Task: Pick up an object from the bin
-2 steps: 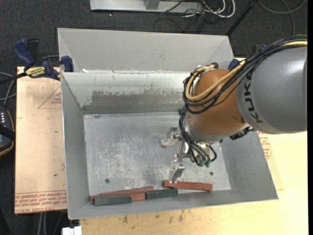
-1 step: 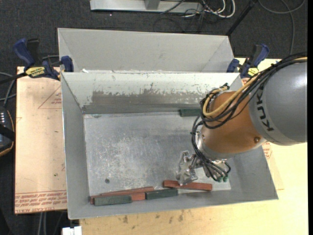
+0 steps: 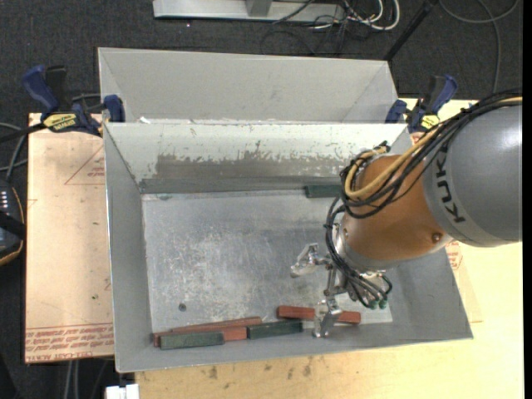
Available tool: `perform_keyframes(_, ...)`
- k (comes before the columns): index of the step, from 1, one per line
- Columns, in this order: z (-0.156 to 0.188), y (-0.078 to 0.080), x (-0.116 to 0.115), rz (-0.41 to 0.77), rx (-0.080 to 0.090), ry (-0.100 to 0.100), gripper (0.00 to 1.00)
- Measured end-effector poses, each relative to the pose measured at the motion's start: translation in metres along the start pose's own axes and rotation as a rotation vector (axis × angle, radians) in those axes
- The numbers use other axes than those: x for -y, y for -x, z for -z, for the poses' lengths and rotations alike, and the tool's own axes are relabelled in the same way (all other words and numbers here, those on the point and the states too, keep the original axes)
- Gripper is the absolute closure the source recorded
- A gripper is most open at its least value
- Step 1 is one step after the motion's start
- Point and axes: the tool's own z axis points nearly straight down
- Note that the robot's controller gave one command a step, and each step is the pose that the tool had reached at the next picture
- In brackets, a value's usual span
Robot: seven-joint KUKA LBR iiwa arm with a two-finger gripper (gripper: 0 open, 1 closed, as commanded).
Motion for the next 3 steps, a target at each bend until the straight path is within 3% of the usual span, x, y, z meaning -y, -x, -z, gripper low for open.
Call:
perform_keyframes(1, 0.000, 0.000, 0.000, 0.000, 0.000, 0.000, 0.00)
perform_keyframes(2, -0.028, 0.012, 0.007, -0.161, 0.024, 0.000, 1.00)
perform_keyframes(3, -0.028, 0.012, 0.007, -0.161, 0.024, 0.000, 1.00)
